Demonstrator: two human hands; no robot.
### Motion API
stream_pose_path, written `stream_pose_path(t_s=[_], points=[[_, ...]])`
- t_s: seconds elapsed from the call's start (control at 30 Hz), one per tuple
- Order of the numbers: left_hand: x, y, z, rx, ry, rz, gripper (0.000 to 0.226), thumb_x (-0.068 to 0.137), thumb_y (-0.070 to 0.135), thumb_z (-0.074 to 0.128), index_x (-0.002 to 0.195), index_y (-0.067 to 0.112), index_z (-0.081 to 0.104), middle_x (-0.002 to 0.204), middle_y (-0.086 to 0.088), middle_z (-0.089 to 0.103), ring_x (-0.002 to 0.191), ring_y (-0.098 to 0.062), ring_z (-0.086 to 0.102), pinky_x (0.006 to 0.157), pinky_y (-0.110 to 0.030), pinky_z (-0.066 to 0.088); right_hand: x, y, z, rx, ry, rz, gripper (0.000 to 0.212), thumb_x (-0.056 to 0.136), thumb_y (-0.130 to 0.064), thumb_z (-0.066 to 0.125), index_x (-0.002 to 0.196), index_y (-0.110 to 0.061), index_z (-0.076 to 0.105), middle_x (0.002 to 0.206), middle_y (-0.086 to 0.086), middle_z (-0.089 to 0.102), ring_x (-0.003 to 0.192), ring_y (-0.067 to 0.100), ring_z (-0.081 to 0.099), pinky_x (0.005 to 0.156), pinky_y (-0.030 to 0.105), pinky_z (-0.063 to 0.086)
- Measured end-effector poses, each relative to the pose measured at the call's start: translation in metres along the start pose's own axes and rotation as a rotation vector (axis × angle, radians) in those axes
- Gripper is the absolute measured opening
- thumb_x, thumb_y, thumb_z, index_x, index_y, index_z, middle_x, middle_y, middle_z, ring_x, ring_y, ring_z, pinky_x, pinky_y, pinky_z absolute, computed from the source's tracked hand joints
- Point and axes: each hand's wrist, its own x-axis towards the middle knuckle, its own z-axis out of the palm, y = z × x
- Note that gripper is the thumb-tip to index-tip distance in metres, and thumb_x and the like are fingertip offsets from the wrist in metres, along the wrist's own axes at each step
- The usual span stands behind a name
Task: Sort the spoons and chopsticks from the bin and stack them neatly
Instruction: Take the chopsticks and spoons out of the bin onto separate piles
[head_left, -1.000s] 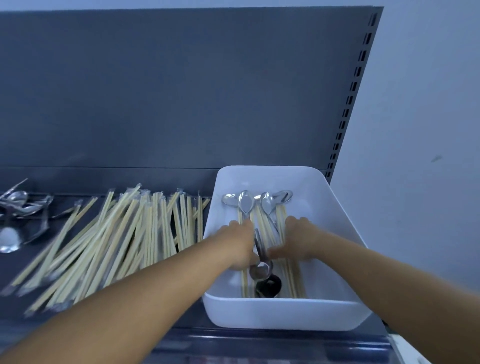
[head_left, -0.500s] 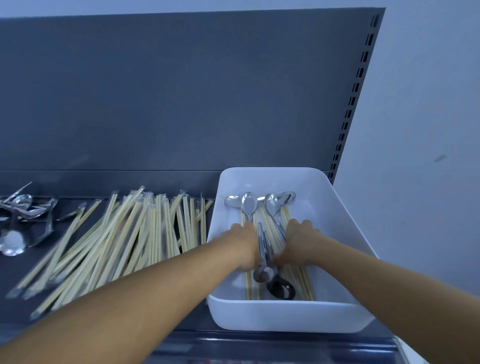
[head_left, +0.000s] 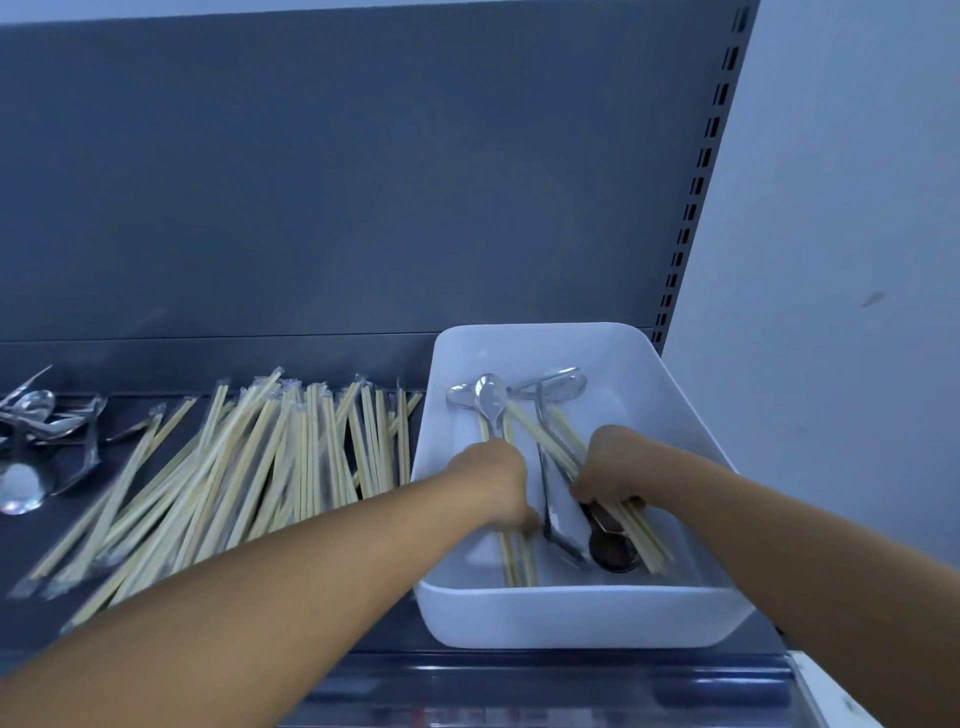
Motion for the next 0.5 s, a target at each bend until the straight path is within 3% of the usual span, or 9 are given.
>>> stream_pose_path(t_s=[0.07,0.17,0.3,0.4,0.43,0.5], points=[[0.003,0.006,0.003,0.033,-0.004,-0.015,0.035,0.082,0.032,0.069,0.064,0.012,0.047,0.064,-0.001,0.042,0.059,-0.017,0.046,0.046,-0.024,0.034,-0.002,-0.001,-0.002,0.01,-0.016,0.001,0.028,0.082,-0.019,0.06,0.064,-0.013,0.039,0.063,0.002,0.041,0.051,0.014,0.039,0.044,0.02,0.032],[0.009,0.008,0.006,0.014,0.007,-0.057,0.036,0.082,0.021,0.066,0.057,0.014,0.041,0.06,-0.001,0.041,0.05,-0.014,0.04,0.042,-0.022,0.03,-0.005,0.001,-0.005,0.011,0.003,-0.013,0.027,0.084,-0.018,0.059,0.066,-0.013,0.04,0.066,0.002,0.042,0.054,0.013,0.041,0.043,0.019,0.03],[0.009,0.003,0.004,0.002,0.022,-0.097,0.029,0.083,0.013,0.06,0.06,0.014,0.042,0.063,-0.001,0.043,0.053,-0.013,0.042,0.043,-0.021,0.03,-0.004,0.004,-0.009,0.193,-0.001,-0.002,0.019,0.082,-0.008,0.058,0.069,-0.009,0.044,0.068,0.006,0.049,0.06,0.02,0.052,0.05,0.019,0.041],[0.005,0.003,0.0,-0.064,0.067,-0.134,0.006,0.084,0.008,0.054,0.079,0.009,0.055,0.074,-0.005,0.052,0.072,-0.019,0.059,0.052,-0.022,0.039,0.002,0.009,-0.009,0.52,-0.021,0.013,0.011,0.082,0.0,0.055,0.074,-0.004,0.048,0.069,0.016,0.056,0.064,0.028,0.063,0.06,0.033,0.052],[0.005,0.003,-0.002,-0.106,0.074,-0.159,0.005,0.085,0.005,0.052,0.081,0.007,0.055,0.075,-0.007,0.055,0.077,-0.024,0.062,0.054,-0.025,0.043,0.002,0.01,-0.01,0.602,-0.012,0.02,0.008,0.082,0.001,0.055,0.077,-0.002,0.05,0.068,0.017,0.057,0.061,0.029,0.064,0.059,0.034,0.053],[0.006,0.001,-0.006,-0.243,0.047,-0.19,0.016,0.087,-0.002,0.047,0.073,0.006,0.05,0.071,-0.012,0.059,0.069,-0.028,0.064,0.057,-0.03,0.049,0.003,0.013,-0.012,0.69,0.02,0.013,0.006,0.082,0.001,0.055,0.077,-0.001,0.053,0.063,0.014,0.056,0.052,0.022,0.057,0.052,0.028,0.051]])
